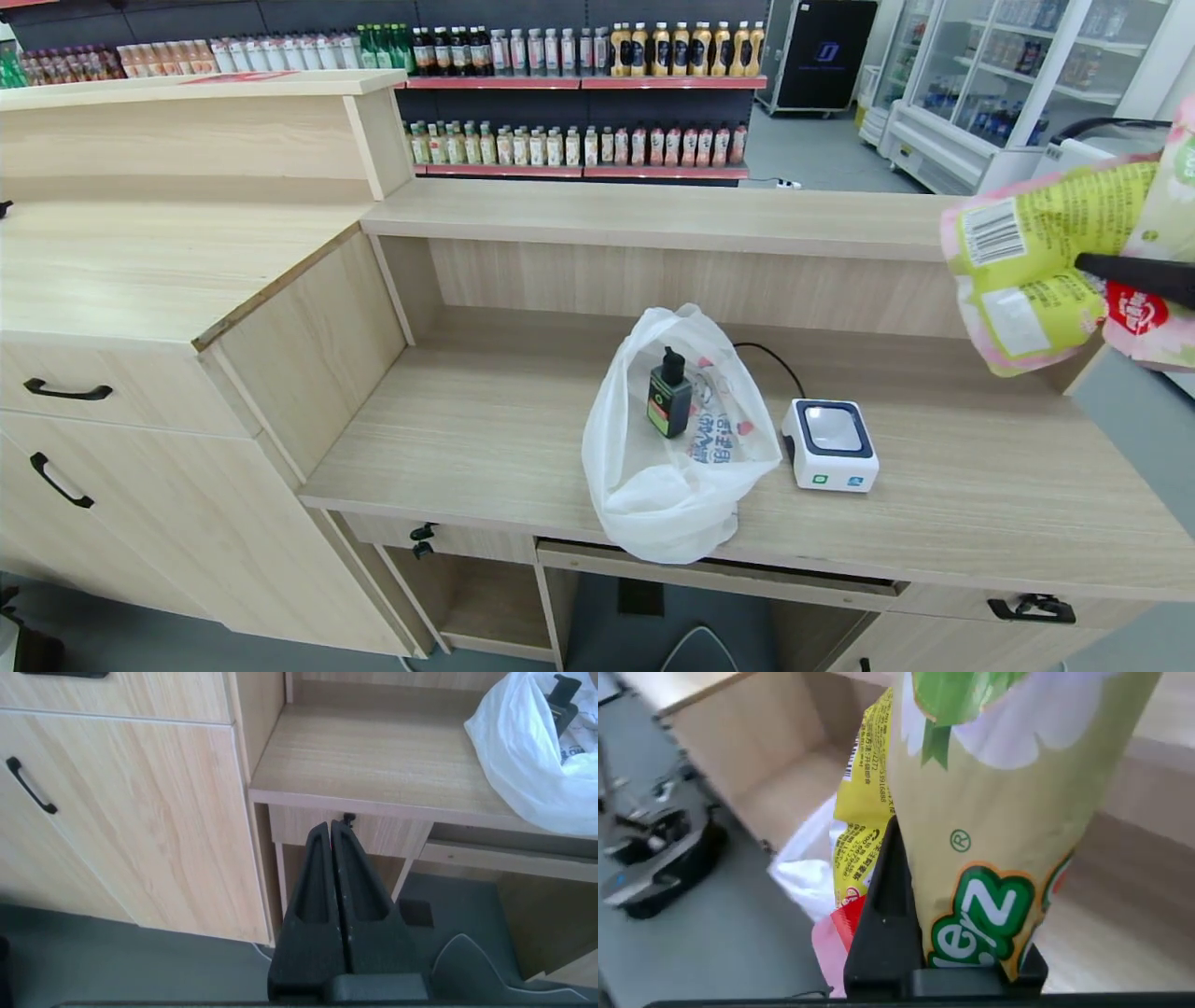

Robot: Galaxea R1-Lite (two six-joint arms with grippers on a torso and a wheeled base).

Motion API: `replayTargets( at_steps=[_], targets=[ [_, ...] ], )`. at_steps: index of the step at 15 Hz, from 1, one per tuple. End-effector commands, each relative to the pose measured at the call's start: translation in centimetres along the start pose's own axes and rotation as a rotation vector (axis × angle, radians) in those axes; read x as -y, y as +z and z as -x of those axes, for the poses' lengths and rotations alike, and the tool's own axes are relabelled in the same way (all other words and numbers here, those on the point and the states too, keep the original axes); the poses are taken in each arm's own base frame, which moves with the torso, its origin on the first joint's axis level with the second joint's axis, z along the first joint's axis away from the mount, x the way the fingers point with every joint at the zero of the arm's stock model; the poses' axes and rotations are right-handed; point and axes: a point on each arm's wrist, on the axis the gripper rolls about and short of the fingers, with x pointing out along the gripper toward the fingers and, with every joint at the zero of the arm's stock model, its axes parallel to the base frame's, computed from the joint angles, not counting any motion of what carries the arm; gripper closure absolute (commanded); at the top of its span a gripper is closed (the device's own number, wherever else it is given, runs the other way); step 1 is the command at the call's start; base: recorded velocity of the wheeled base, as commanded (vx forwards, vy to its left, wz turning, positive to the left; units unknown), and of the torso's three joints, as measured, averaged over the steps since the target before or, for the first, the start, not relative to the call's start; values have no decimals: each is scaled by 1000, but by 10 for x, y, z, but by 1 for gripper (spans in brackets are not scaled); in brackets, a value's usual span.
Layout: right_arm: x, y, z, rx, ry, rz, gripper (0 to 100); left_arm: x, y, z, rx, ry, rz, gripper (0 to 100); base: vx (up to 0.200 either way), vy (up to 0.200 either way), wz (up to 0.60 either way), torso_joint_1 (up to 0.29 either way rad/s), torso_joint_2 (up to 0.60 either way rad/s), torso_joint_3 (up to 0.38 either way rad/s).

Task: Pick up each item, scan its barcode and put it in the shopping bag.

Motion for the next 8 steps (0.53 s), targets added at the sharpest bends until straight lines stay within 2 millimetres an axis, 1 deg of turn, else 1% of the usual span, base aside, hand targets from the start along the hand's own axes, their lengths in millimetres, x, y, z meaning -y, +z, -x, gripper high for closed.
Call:
replayTargets(
  at_steps=[1,2,3,4,5,6,7,8],
  targets=[
    [-76,19,-20,53,276,103,100,0,0,0,0,1,0,100,0,0,0,0,0,0],
    [-93,17,-32,56,358,101,100,0,0,0,0,1,0,100,0,0,0,0,0,0],
    [-107,17,-42,57,362,100,100,0,0,0,0,1,0,100,0,0,0,0,0,0],
    [-121,17,-54,57,312,97,100,0,0,0,0,1,0,100,0,0,0,0,0,0],
    [-133,17,-64,55,215,89,100,0,0,0,0,1,0,100,0,0,0,0,0,0],
    [-139,17,-68,52,163,80,100,0,0,0,0,1,0,100,0,0,0,0,0,0],
    [-150,18,-72,53,128,15,100,0,0,0,0,1,0,100,0,0,0,0,0,0],
    [-154,22,-69,66,152,-3,100,0,0,0,0,1,0,100,0,0,0,0,0,0]
  ],
)
